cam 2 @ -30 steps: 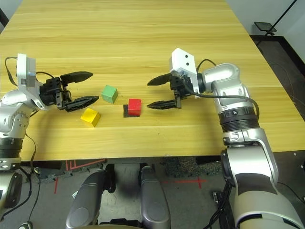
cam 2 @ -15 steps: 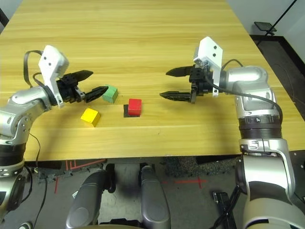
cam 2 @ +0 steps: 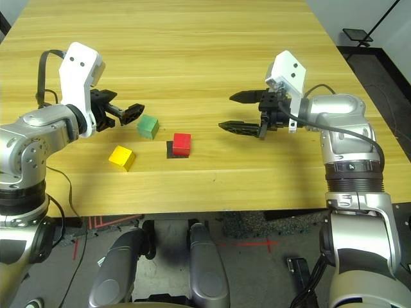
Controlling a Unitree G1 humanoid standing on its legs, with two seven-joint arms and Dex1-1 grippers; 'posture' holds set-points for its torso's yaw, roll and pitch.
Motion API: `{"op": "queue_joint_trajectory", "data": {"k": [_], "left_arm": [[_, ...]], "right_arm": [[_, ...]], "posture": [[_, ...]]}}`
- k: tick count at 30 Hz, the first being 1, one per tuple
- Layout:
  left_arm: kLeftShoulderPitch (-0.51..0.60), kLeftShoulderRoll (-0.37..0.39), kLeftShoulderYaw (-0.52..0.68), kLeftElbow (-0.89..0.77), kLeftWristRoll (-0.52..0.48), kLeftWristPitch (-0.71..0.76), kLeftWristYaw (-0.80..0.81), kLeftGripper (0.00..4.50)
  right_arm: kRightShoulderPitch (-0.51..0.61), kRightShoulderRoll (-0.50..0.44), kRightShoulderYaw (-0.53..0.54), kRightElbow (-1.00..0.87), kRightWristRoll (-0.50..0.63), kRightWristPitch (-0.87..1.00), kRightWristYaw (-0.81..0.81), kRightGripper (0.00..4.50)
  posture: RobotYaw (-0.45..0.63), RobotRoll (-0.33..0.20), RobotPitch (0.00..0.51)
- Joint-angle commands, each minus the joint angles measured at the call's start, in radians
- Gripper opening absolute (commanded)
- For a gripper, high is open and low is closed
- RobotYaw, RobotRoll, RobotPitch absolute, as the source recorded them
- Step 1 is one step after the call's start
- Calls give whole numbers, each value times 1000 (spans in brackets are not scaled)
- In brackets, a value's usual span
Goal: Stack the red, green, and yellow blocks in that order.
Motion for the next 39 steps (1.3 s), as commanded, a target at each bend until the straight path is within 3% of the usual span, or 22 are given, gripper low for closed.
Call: {"op": "queue_joint_trajectory", "data": {"k": [1, 9, 14, 39], "left_arm": [[51, 27, -102, -41, 59, -21, 43, 4500], [117, -48, -126, -72, 76, -82, 73, 4500], [103, -97, -106, -63, 78, -105, 88, 4500], [109, -98, -223, 60, 113, -70, 54, 4500]], "right_arm": [[29, 7, -13, -15, 20, -8, -6, 4459], [20, 25, -7, 18, 10, -26, -18, 4459], [31, 35, -3, 22, 6, -38, -24, 4459], [38, 52, 6, 44, -6, -68, -47, 4459]], "posture": [[234, 113, 272], [242, 113, 273], [241, 115, 273], [239, 117, 299]]}}
